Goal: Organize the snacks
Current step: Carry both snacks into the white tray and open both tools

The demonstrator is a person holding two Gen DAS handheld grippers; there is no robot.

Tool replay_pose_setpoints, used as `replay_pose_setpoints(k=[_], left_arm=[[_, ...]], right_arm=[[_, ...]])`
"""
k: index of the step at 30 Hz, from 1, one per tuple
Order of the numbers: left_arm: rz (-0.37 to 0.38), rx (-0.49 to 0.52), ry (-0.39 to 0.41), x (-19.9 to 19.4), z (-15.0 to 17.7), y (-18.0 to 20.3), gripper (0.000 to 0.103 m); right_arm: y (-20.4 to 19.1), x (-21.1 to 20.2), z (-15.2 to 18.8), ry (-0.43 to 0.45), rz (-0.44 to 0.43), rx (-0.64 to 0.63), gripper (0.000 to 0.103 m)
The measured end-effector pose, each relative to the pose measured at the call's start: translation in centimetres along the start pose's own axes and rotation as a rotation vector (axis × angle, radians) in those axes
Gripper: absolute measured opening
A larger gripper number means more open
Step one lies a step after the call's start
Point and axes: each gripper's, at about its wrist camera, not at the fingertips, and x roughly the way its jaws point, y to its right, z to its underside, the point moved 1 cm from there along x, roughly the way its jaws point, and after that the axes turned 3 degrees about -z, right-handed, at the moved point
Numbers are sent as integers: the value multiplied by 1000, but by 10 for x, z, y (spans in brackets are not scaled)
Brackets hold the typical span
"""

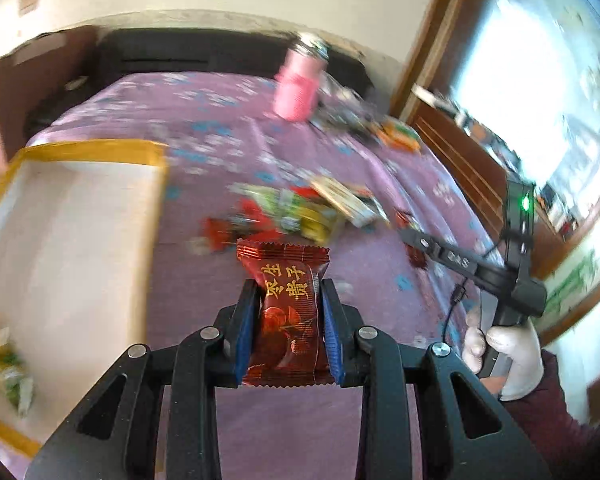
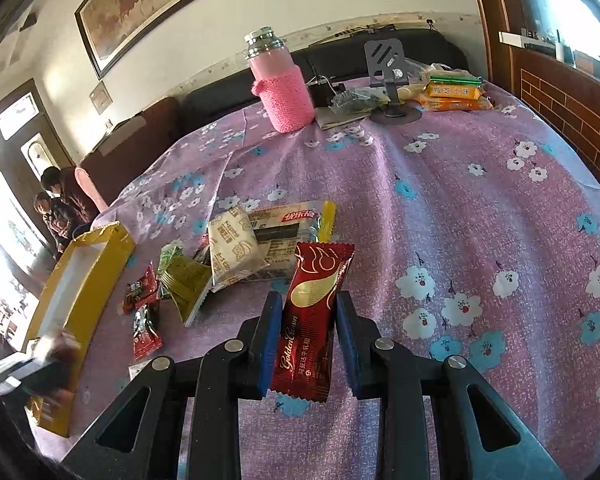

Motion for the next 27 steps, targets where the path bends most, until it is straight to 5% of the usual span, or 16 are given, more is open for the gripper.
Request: replay_pose_setpoints(k=[9, 15, 22, 27], left_arm=[[-156, -163, 53, -46, 24, -98, 28], [-170, -211, 22, -41, 41, -125, 28], [-175, -198, -15, -38, 48, -133, 29], [-159, -219, -57, -27, 52, -138, 30]], right_arm=[[-31, -11, 0, 14, 2, -50, 28], [-128, -22, 8, -45, -183, -200, 28], [-238, 6, 30, -212, -394, -310, 27], [-284, 29, 49, -277, -406, -376, 27]])
